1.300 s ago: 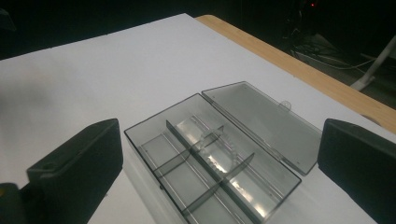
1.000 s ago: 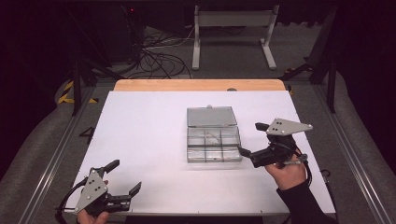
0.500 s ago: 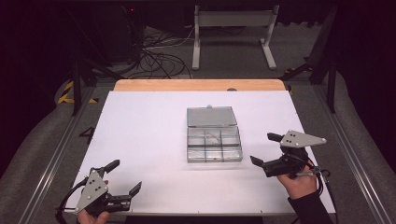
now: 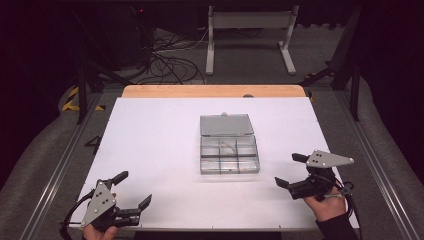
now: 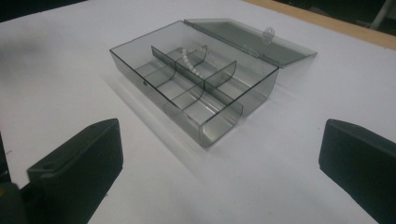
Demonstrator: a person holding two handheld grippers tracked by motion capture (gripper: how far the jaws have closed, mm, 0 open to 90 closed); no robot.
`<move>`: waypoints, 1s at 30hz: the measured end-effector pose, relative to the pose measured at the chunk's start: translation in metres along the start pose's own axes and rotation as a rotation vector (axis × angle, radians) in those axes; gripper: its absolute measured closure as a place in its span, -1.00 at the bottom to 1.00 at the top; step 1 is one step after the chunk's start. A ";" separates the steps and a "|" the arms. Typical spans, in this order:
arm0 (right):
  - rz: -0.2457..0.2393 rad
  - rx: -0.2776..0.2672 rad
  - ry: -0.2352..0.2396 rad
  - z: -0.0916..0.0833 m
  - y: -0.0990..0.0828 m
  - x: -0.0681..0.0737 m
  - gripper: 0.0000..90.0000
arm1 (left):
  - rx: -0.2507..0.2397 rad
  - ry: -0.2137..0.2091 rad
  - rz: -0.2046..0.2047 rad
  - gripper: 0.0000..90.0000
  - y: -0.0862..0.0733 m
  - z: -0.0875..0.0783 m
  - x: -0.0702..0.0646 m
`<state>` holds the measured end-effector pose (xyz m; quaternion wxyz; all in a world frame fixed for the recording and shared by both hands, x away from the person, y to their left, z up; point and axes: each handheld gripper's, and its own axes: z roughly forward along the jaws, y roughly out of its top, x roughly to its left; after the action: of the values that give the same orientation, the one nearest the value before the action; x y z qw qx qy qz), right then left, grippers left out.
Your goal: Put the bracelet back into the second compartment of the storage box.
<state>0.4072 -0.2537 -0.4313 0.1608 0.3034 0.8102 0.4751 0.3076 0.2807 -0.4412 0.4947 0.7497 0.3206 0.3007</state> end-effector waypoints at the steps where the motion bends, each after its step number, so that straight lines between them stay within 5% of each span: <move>1: 0.003 0.000 0.000 0.000 -0.002 0.000 -0.99 | 0.001 0.000 0.000 -0.87 0.000 0.000 0.000; 20: 0.061 0.083 0.026 0.016 -0.044 -0.001 -1.00 | 0.007 -0.003 0.004 -0.87 0.000 0.001 0.001; 30: 0.030 0.082 -0.027 0.016 -0.045 0.005 -1.00 | 0.023 -0.011 0.005 -0.87 -0.001 0.003 0.002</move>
<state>0.3967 -0.2564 -0.4783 0.1522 0.3282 0.8220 0.4399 0.3106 0.2810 -0.4426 0.4871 0.7577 0.3195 0.2943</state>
